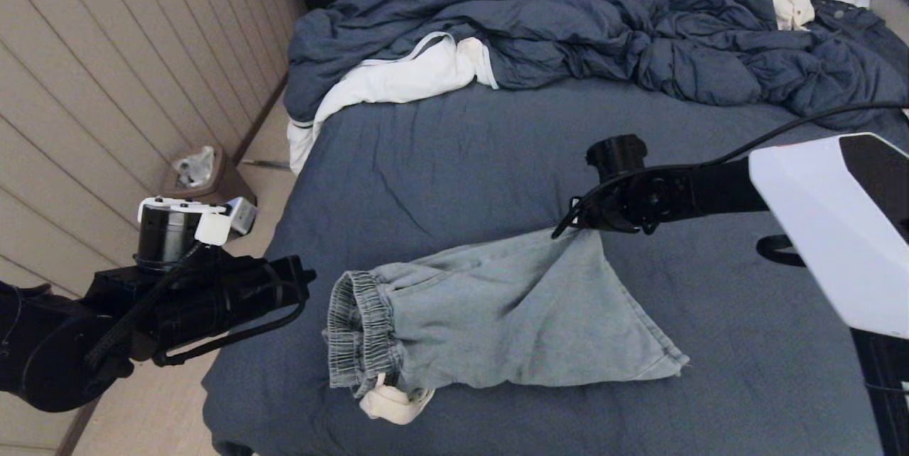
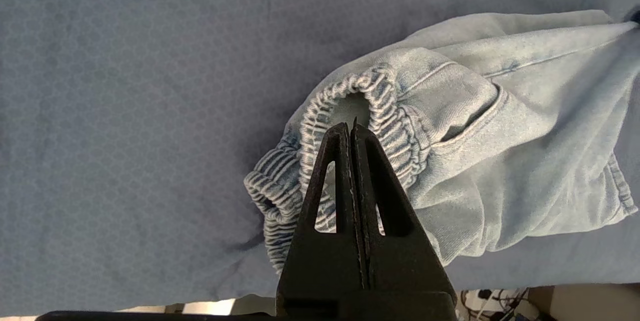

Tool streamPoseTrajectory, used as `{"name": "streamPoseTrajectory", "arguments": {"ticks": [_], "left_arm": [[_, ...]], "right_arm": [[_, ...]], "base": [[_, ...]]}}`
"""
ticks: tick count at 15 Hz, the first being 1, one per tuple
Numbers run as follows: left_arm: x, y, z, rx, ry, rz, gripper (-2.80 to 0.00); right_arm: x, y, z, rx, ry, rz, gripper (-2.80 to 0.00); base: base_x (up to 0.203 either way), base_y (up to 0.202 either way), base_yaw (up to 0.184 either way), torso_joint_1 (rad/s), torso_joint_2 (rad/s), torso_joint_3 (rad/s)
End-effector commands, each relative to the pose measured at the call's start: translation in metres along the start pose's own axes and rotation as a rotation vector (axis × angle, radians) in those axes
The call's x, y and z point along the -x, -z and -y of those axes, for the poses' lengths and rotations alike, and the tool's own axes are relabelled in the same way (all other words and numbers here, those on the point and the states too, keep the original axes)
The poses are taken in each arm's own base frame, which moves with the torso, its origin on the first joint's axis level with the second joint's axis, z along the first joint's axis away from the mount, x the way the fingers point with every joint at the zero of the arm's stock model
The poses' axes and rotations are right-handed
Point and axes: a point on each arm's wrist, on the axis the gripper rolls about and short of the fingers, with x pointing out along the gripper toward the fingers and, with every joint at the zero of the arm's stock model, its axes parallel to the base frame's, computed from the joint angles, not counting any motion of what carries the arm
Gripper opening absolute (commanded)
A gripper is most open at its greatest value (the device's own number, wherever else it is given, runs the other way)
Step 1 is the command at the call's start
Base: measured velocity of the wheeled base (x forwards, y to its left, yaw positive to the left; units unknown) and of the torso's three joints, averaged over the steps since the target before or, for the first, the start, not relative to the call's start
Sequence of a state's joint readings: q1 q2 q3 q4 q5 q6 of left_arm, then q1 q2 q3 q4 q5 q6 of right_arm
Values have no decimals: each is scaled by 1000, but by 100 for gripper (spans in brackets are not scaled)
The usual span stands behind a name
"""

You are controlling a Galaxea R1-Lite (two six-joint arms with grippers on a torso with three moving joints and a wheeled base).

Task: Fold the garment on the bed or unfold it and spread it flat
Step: Fold the blue shorts

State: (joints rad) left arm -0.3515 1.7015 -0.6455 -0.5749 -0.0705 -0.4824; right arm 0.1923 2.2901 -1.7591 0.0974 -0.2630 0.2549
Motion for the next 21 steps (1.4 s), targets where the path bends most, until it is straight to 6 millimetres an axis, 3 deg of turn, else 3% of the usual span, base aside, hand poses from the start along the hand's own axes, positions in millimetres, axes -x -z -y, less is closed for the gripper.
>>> {"name": "streamPoseTrajectory", "arguments": {"ticks": [1,2,5,10,11,13,16,18,21], "left_arm": [[0,0,0,4,3,3,-280],[0,0,0,4,3,3,-280],[0,0,0,4,3,3,-280],[4,-5,1,7,7,25,-280],[5,-8,0,12,-5,42,-280],[11,-17,3,14,-23,93,-280],[16,-32,32,24,39,126,-280],[-1,-22,63,-14,88,13,-280],[-32,-18,91,-45,93,-101,-280]], "right_arm": [[-2,3,0,-1,4,-9,-280],[-1,4,0,2,4,-12,0],[2,2,0,-2,-4,-8,0],[25,-25,6,-94,-28,93,0],[33,-30,7,-117,-39,109,-280],[53,-38,9,-143,-94,116,-280],[73,-13,0,-41,-234,-20,-280],[82,10,-31,20,-325,-93,-280],[85,35,-63,0,-379,-177,-280]], "base": [[0,0,0,0,0,0],[0,0,0,0,0,0],[0,0,0,0,0,0],[0,0,0,0,0,0],[0,0,0,0,0,0],[0,0,0,0,0,0],[0,0,0,0,0,0],[0,0,0,0,0,0],[0,0,0,0,0,0]]}}
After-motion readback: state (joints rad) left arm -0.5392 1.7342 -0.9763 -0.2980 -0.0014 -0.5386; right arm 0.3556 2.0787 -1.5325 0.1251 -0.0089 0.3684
